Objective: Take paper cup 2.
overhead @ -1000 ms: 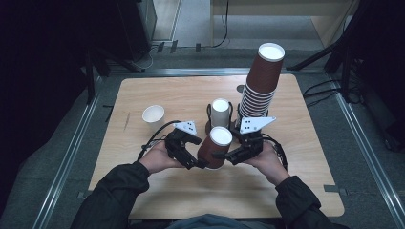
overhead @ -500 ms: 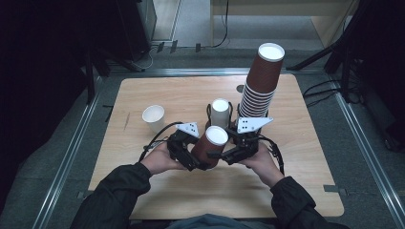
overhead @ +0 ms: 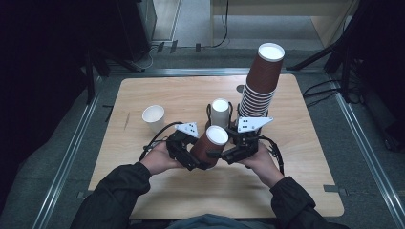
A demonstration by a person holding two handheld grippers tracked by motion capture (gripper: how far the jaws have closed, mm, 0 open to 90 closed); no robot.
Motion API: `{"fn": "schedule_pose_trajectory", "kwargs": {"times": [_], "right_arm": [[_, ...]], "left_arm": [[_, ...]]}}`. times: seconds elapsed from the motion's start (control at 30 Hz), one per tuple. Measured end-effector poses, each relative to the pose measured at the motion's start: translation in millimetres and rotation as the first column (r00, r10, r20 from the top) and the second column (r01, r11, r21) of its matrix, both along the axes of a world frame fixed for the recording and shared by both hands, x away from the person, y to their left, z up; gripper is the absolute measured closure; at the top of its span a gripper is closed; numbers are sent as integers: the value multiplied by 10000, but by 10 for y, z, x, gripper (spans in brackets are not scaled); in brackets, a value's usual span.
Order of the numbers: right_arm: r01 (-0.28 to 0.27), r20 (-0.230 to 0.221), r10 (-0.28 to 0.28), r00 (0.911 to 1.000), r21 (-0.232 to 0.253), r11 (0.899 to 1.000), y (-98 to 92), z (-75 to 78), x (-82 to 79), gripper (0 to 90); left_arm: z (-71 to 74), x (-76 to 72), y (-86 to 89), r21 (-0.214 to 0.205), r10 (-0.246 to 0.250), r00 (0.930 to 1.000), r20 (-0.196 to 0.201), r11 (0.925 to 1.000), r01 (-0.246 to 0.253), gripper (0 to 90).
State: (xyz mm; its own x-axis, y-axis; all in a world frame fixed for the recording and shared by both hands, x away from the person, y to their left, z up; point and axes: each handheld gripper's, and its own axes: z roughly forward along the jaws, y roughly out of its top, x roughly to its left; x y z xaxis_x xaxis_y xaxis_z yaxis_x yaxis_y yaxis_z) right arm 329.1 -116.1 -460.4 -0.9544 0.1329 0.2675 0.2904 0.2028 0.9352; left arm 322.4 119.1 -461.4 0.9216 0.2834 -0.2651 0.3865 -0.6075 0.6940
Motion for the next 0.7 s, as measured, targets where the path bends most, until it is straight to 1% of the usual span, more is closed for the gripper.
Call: {"fn": "schedule_pose_trajectory", "kwargs": {"times": [0.1, 0.2, 0.33, 0.43, 0.57, 0.6, 0.63, 0.67, 0.7], "right_arm": [[-12, -105, 12, 9999, -55, 10000, -2, 3, 3, 199], [-26, -160, 24, 9999, -136, 9999, -4, 5, 9, 197], [10, -287, -13, 9996, -88, 10000, -11, 9, 12, 181], [198, -192, -202, 9996, -207, 9996, -28, 22, 3, 163], [421, -210, -430, 9989, -400, 9983, -102, 34, 14, 157], [443, -214, -454, 9987, -520, 9977, -126, 35, 15, 160], [483, -118, -493, 9987, -727, 9962, -145, 33, 13, 165], [483, -118, -493, 9987, -727, 9962, -145, 33, 13, 165], [482, 30, -482, 9988, -1091, 9929, -168, 26, -3, 165]], "left_arm": [[-3, 8, -2, 43, -40, 9999, -127, 10000, 41, 75], [-2, 8, -2, 61, -53, 9999, -126, 10000, 54, 77], [8, 10, 11, 43, -46, 9999, -111, 10000, 47, 77], [9, 16, 30, 2, 87, 9999, -142, 10000, -87, 77], [40, 33, 95, 108, 211, 9998, -30, 9997, -210, 79], [55, 41, 117, 147, 248, 9997, 19, 9996, -248, 79], [77, 48, 149, 210, 342, 9994, 102, 9992, -344, 79], [77, 48, 149, 210, 342, 9994, 102, 9992, -344, 80], [89, 51, 165, 235, 388, 9992, 112, 9990, -391, 80]]}}
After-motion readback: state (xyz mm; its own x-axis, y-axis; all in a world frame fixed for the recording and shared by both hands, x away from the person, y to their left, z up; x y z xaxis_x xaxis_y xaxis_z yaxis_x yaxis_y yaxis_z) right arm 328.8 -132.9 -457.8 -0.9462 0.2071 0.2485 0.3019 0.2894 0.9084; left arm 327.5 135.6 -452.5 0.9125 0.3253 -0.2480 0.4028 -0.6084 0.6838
